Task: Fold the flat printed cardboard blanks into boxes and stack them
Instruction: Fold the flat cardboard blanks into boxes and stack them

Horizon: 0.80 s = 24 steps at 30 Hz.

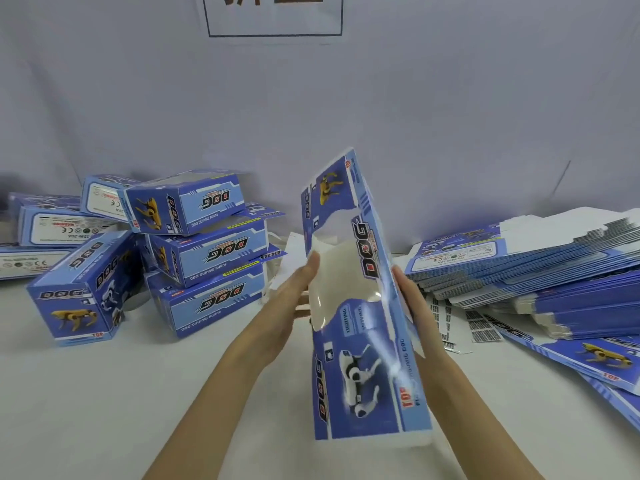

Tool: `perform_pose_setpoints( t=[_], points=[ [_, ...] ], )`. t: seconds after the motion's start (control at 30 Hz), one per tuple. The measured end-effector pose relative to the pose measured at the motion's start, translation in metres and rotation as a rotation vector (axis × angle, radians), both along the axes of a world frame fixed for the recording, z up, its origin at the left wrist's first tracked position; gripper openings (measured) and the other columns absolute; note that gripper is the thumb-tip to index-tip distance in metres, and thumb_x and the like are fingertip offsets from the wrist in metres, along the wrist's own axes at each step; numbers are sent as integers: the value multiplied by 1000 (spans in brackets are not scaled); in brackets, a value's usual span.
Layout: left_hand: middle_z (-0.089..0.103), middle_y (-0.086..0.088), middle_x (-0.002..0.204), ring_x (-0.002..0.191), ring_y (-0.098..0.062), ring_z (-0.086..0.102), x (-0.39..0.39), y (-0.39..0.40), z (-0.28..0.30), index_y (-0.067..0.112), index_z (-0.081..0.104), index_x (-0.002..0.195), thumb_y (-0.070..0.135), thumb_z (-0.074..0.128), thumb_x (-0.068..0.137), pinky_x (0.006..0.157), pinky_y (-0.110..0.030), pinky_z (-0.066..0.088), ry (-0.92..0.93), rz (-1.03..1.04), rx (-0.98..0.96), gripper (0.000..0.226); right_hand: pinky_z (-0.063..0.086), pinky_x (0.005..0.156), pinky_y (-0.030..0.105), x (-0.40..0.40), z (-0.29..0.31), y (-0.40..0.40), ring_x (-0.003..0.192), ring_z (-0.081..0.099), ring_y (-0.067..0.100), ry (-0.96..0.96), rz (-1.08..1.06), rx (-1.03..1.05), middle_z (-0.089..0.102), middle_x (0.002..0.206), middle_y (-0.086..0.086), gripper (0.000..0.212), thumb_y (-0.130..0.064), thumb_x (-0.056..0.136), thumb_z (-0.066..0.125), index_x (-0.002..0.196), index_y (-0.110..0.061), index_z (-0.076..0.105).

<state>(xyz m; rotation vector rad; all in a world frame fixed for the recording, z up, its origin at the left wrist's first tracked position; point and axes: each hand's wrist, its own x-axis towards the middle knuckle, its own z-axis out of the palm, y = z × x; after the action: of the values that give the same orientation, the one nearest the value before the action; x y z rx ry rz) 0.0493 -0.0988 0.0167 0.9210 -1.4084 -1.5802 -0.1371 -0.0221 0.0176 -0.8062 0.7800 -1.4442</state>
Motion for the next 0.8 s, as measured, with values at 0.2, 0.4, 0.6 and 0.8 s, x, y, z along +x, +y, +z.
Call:
perform_pose_setpoints(
  t=[0.2,0.4,0.6,0.8],
  points=[
    [78,1,114,100,-20,75,-6,0,-4,33,51,141,68,84,72,81,-38,62,32,61,42,84,61,80,22,3,5,4,97,79,11,49,261,42,82,107,-3,34,-52,101,62,107,-28,85],
    [71,32,104,100,3,71,-2,1,-7,47,44,127,76,85,58,83,-25,59,-182,287,-217,85,64,87,40,-9,-3,-8,117,74,30,124,-13,105,75,130,8,56,-67,99,41,129,-34,75],
    [59,34,121,99,17,65,-10,3,-12,47,24,154,85,75,61,71,-12,57,-341,275,-364,113,65,78,31,1,-8,-8,108,75,7,396,-168,-58,75,121,-21,36,-50,96,65,129,-60,55],
    [48,40,122,101,17,63,-8,6,-2,68,19,141,80,74,60,63,-10,53,-241,154,-276,99,55,73,7,-2,-16,-12,110,68,-9,466,-316,-141,71,125,-27,45,-40,101,66,143,-47,51]
  ],
)
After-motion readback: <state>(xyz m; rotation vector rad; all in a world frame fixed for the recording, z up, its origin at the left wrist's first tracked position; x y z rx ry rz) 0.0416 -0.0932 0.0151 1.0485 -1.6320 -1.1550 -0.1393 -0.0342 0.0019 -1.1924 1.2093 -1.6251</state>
